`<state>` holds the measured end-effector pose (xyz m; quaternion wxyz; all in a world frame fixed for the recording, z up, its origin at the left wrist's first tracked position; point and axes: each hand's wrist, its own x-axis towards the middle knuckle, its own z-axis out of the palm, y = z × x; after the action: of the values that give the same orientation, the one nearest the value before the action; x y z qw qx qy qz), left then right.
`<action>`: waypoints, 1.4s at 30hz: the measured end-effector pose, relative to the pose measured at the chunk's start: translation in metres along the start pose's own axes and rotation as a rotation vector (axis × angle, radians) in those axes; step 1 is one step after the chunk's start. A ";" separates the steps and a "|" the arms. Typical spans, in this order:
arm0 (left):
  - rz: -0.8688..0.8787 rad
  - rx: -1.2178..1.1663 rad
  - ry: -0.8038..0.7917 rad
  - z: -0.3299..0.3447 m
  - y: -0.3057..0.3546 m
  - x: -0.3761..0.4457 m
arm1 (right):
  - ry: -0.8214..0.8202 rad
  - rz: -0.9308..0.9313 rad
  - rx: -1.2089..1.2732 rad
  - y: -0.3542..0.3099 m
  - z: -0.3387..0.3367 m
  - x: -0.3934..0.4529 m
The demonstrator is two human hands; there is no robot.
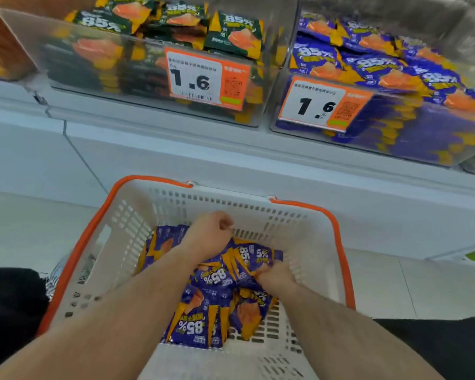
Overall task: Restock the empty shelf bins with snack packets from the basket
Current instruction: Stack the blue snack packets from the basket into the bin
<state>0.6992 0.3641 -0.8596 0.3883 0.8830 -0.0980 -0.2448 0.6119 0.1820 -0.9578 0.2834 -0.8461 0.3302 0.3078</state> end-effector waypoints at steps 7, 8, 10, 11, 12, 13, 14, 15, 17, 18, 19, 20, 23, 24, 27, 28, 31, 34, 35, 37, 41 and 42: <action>-0.085 -0.091 -0.011 0.011 -0.012 0.019 | 0.142 0.099 0.155 0.047 0.055 0.081; -0.094 -0.092 -0.017 0.013 -0.013 0.020 | 0.178 0.106 0.123 0.032 0.045 0.058; -0.110 -0.098 -0.027 0.015 -0.014 0.021 | 0.199 0.166 0.063 0.020 0.040 0.046; -0.112 -0.095 -0.032 0.015 -0.013 0.020 | 0.187 0.207 0.040 0.015 0.038 0.039; -0.111 -0.091 -0.036 0.016 -0.013 0.020 | 0.178 0.228 0.026 0.013 0.039 0.038; -0.112 -0.090 -0.040 0.016 -0.013 0.019 | 0.168 0.242 0.022 0.008 0.036 0.032; -0.114 -0.091 -0.042 0.016 -0.013 0.018 | 0.181 0.243 0.010 0.007 0.036 0.033; -0.118 -0.091 -0.043 0.016 -0.012 0.017 | 0.183 0.253 0.025 0.007 0.036 0.033; -0.128 -0.091 -0.045 0.015 -0.011 0.016 | 0.180 0.237 0.149 0.005 0.033 0.032; -0.132 -0.095 -0.047 0.015 -0.010 0.015 | 0.174 0.212 0.237 0.006 0.031 0.032; -0.138 -0.105 -0.045 0.015 -0.009 0.014 | 0.146 0.199 0.331 0.005 0.025 0.027; -0.145 -0.125 -0.046 0.016 -0.007 0.013 | 0.110 0.185 0.400 0.005 0.017 0.022; -0.211 -0.200 -0.062 0.021 -0.002 0.005 | 0.155 0.173 0.241 0.010 -0.006 0.014; -0.238 -0.221 -0.078 0.023 0.000 0.000 | 0.174 0.163 0.155 0.012 -0.014 0.012; -0.302 -0.254 -0.128 0.028 0.006 -0.013 | 0.155 0.058 0.186 0.003 -0.041 -0.011; -0.301 -0.270 -0.119 0.026 0.009 -0.017 | 0.129 0.021 0.281 -0.002 -0.050 -0.021; -0.290 -0.372 -0.037 0.014 0.025 -0.026 | 0.008 -0.103 0.411 -0.019 -0.081 -0.060; -0.336 -0.584 -0.031 -0.001 0.039 -0.033 | -0.082 -0.303 0.443 -0.037 -0.109 -0.093; -0.366 -0.715 -0.082 -0.004 0.044 -0.035 | -0.109 -0.360 0.454 -0.044 -0.117 -0.104; -0.366 -0.966 -0.169 -0.010 0.055 -0.036 | -0.138 -0.437 0.493 -0.056 -0.132 -0.125; -0.188 -1.169 -0.017 -0.031 0.082 -0.036 | 0.168 -0.499 0.511 -0.080 -0.157 -0.159; -0.135 -1.171 0.016 -0.039 0.091 -0.038 | 0.244 -0.522 0.527 -0.084 -0.163 -0.167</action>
<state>0.6877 0.3409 -0.7569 0.7954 0.5279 0.1127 -0.2755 0.6296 0.1871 -0.7104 0.5183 -0.8304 0.2027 0.0270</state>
